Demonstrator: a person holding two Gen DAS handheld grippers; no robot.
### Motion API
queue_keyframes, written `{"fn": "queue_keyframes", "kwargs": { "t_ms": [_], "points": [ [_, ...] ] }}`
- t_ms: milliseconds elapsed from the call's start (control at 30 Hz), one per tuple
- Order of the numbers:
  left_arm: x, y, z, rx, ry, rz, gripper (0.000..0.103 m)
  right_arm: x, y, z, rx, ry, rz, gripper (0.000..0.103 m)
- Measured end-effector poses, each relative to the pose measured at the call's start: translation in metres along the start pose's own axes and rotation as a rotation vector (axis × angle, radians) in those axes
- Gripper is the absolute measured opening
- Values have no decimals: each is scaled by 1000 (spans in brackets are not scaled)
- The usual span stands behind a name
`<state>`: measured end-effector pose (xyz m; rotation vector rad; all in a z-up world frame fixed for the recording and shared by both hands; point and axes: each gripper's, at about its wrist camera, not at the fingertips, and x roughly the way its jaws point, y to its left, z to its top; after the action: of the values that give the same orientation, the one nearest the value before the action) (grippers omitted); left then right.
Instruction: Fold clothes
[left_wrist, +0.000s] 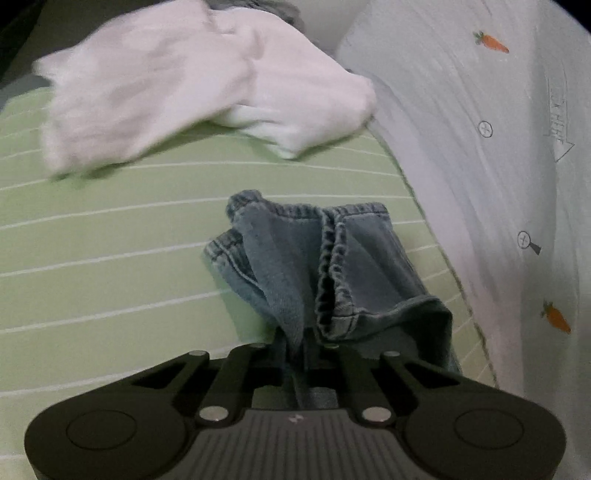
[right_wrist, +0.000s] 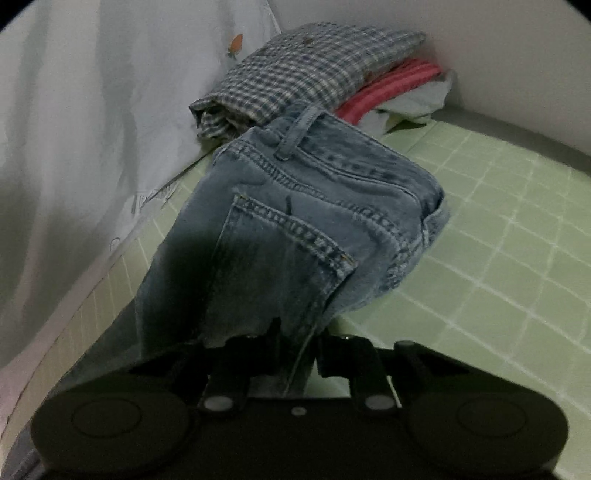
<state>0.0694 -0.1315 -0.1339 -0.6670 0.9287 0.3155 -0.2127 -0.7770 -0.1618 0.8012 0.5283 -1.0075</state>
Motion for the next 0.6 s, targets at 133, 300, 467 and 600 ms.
{"fn": "queue_keyframes", "kwargs": {
  "t_ms": [133,300,467,600],
  "points": [
    [-30,42,-9,-63,28,-11,9,-21,-24,-8,-2,1,-31,16],
    [-70,84,-29,62,53,54,18,-38,-34,-15,-95,37,-68,21],
    [-100,89,-21,229,8,61,61,-58,-2,-25,-200,9,-104,75],
    [-101,65,-12,441,-38,21,76,-69,41,-51,-309,-2,-47,99]
  ]
}}
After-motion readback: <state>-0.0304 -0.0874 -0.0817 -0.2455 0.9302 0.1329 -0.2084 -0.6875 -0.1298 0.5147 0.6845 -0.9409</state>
